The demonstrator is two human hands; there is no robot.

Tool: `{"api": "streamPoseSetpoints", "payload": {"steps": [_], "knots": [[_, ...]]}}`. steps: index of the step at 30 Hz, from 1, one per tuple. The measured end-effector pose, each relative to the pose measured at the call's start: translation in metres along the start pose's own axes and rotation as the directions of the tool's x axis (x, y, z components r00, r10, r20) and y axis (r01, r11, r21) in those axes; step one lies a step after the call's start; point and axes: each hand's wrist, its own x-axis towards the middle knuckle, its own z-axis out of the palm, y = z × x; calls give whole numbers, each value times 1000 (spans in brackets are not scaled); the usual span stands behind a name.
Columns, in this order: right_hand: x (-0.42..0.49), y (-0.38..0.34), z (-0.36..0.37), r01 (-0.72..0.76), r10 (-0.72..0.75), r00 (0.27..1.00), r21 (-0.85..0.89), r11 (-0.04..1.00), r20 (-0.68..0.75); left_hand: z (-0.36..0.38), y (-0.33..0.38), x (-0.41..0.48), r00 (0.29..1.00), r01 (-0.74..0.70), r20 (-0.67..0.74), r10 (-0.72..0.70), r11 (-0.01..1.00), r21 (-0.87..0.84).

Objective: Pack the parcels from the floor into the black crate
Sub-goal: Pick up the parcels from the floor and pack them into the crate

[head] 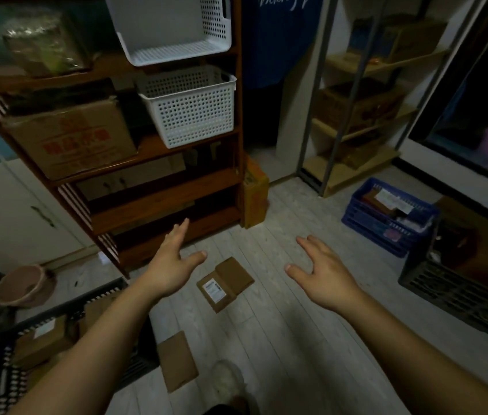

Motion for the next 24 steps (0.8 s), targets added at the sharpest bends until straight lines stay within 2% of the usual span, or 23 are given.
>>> {"api": "streamPoseSetpoints", "payload": {"steps": [3,8,14,19,24], "knots": [[47,8,-6,-22,22,1000,-20,1000,13,5,-15,48,999,42,-24,-43,999,-23],[129,27,-25,-115,119,992,-80,990,50,21,-36,130,982,187,21,-186,982,-39],[220,46,-23,-175,176,969,-22,984,173,40,-39,206,962,269,67,-266,962,-47],[309,65,1,-109,109,928,-21,994,356,70,-50,248,911,412,34,-411,910,-40],[404,100,41,36,28,816,-99,994,578,120,-67,281,795,599,-31,-606,791,-122]]}}
